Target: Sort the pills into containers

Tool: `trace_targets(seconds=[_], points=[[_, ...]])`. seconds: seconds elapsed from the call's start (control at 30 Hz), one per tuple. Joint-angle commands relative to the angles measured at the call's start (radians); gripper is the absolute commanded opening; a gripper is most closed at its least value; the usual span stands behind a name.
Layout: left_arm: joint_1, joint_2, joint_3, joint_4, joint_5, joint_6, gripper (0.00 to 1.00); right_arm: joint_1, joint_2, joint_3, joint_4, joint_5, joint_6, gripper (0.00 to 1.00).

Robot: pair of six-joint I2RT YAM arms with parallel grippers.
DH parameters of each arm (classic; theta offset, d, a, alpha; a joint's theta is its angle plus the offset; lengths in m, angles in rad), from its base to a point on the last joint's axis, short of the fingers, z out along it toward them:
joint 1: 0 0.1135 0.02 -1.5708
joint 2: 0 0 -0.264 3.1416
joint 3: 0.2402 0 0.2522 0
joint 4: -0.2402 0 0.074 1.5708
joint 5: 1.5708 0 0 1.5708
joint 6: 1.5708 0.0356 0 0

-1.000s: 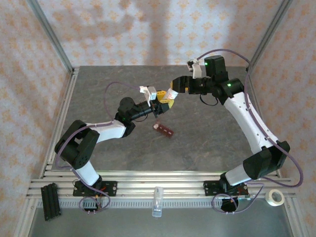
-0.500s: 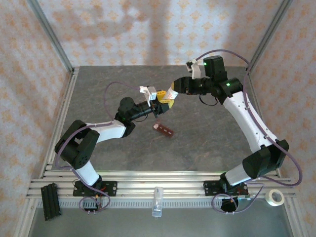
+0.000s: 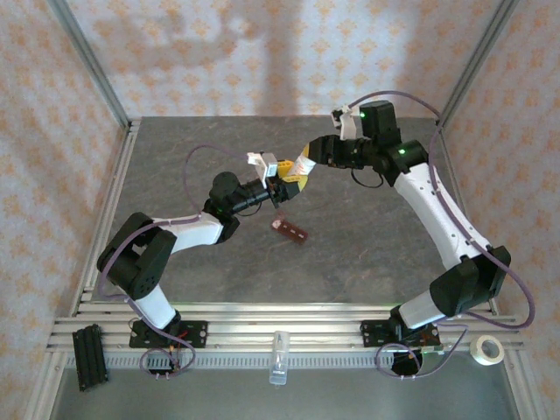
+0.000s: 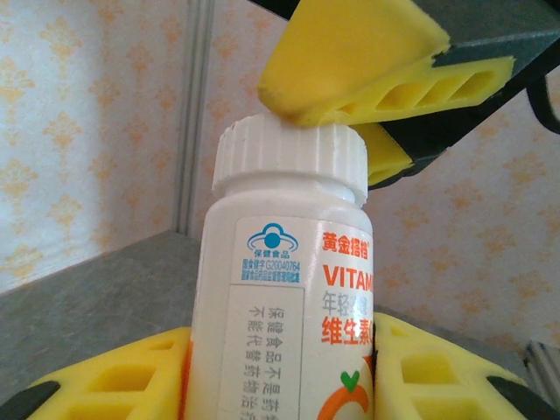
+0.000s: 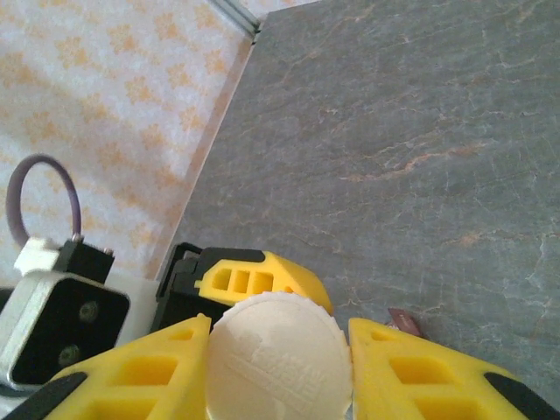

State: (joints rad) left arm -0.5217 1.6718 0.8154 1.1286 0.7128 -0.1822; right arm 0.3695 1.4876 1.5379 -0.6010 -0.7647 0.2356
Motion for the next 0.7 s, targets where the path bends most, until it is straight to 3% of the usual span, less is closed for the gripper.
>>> trace_targets(seconds=[0.0, 0.2, 0.43, 0.67], points=[[-0.009, -0.048, 0.002, 0.056, -0.086, 0.083, 0.0, 0.03, -0.009, -0.065, 0.023, 0.085, 0.107, 0.37], [-0.024, -0.062, -0.018, 0.033, -0.168, 0.146, 0.0, 0.088, -0.033, -0.133, 0.065, 0.247, 0.237, 0.37], [-0.027, -0.042, -0.03, 0.047, -0.193, 0.15, 0.0, 0.094, -0.058, -0.132, 0.087, 0.331, 0.298, 0.4], [-0.02, -0.016, -0.032, 0.072, -0.17, 0.123, 0.0, 0.051, -0.038, 0.034, -0.006, 0.352, 0.259, 0.67]])
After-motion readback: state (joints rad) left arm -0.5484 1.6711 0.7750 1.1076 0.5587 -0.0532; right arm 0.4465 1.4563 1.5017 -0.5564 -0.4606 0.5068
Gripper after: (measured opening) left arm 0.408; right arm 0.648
